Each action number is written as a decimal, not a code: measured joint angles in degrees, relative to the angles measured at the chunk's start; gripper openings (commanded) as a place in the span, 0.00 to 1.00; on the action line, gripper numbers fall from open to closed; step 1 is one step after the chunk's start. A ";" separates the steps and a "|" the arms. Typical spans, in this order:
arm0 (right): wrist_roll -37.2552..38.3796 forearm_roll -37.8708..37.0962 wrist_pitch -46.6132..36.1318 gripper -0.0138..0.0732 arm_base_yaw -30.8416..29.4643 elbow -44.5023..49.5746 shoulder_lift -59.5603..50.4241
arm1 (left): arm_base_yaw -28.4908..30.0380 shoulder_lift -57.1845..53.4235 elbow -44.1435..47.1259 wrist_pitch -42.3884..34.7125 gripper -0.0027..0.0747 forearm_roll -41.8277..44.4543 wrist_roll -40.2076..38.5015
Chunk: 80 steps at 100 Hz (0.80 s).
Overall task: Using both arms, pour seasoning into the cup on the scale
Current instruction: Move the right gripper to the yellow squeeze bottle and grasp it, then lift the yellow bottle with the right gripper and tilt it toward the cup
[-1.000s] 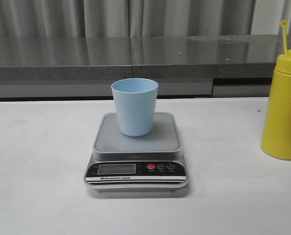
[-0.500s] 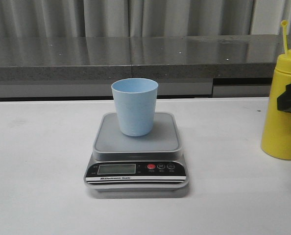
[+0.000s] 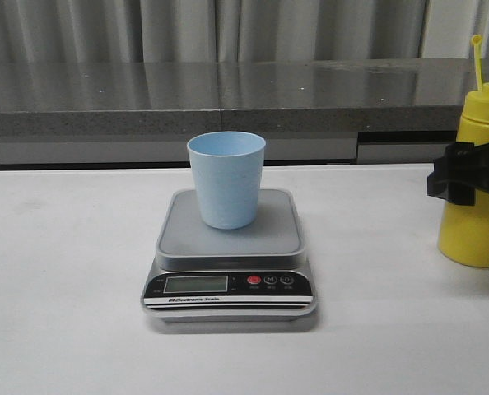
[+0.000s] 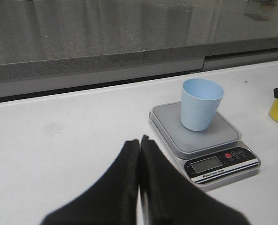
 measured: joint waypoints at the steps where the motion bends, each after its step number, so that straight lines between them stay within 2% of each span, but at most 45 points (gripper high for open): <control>1: 0.00 0.02 -0.43 0.90 0.00 0.00 0.16 | 0.00 0.00 0.00 0.00 0.01 0.00 0.00; 24: 0.09 2.45 -3.59 0.88 0.00 -0.13 1.66 | 0.00 0.00 0.00 0.00 0.01 0.00 0.00; 36: 0.09 2.58 -3.73 0.75 0.00 -0.13 1.66 | 0.00 0.00 0.00 0.00 0.01 0.00 0.00; 49: 0.09 2.58 -3.85 0.53 0.00 -0.13 1.66 | 0.00 0.00 0.00 0.00 0.01 0.00 0.00; 58: 0.09 2.58 -3.85 0.40 0.00 -0.13 1.66 | 0.00 0.00 0.00 0.00 0.01 0.00 0.00; 68: 0.09 2.58 -4.07 0.32 0.00 -0.13 1.66 | 0.00 0.00 0.00 0.00 0.01 0.00 0.00; 80: 0.09 0.79 -4.42 0.30 0.00 -0.13 1.55 | 0.00 0.00 0.00 0.00 0.01 0.00 0.00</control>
